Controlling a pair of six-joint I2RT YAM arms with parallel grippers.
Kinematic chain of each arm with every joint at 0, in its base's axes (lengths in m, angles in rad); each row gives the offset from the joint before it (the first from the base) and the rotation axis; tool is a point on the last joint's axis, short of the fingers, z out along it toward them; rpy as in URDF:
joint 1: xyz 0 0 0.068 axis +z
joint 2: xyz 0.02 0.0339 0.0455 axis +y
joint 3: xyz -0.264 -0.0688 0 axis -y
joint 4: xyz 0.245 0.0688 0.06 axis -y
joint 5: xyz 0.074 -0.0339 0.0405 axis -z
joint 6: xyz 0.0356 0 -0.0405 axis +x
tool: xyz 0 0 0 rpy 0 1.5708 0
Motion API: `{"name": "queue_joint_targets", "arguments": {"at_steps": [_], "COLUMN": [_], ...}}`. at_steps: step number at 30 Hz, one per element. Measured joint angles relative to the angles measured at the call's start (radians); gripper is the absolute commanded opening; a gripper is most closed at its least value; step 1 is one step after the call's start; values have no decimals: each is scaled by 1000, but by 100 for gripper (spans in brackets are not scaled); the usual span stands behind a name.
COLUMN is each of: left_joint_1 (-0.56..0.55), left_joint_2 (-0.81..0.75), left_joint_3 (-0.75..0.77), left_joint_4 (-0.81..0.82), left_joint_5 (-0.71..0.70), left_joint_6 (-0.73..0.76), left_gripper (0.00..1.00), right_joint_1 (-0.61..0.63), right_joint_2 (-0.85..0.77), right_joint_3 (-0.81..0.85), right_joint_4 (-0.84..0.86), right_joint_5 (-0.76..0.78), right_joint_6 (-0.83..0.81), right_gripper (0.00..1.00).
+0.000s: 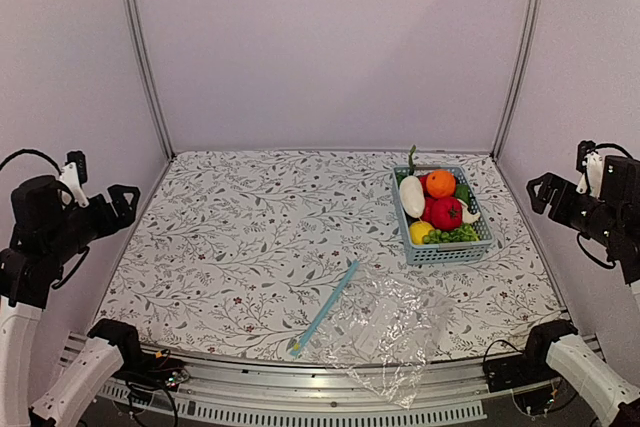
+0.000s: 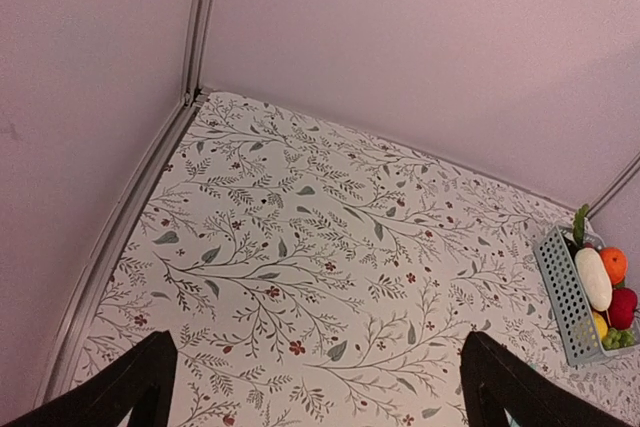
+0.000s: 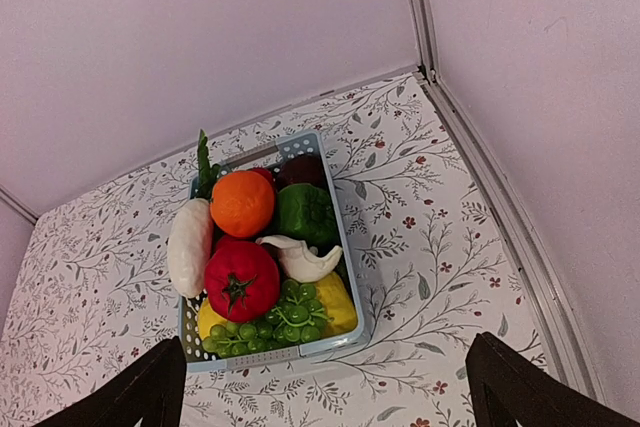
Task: Place the food in the zip-top bag and seal the zipper
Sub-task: Pick up the zipper food storage bag from the center of the board.
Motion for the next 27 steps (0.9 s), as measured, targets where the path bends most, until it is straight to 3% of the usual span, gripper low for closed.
{"name": "queue_joint_targets", "arguments": {"at_steps": [9, 20, 23, 27], "left_joint_1": [0, -11, -62, -233], "left_joint_2": [0, 83, 103, 122], "left_joint_3": [0, 0, -5, -50], "left_joint_4": [2, 3, 5, 9], "left_joint_5": [-10, 185, 227, 207], "left_joint_6": [1, -68, -114, -170], "left_gripper": [100, 100, 100, 100], "right_joint_1": [0, 8, 44, 135], "right_joint_2": [0, 106, 105, 84], "right_joint_3": [0, 32, -9, -91], "right_joint_4": [-3, -64, -71, -79], "right_joint_5": [-5, -175, -203, -213], "right_joint_6": [1, 59, 84, 116], "right_gripper": [99, 94, 91, 89]}}
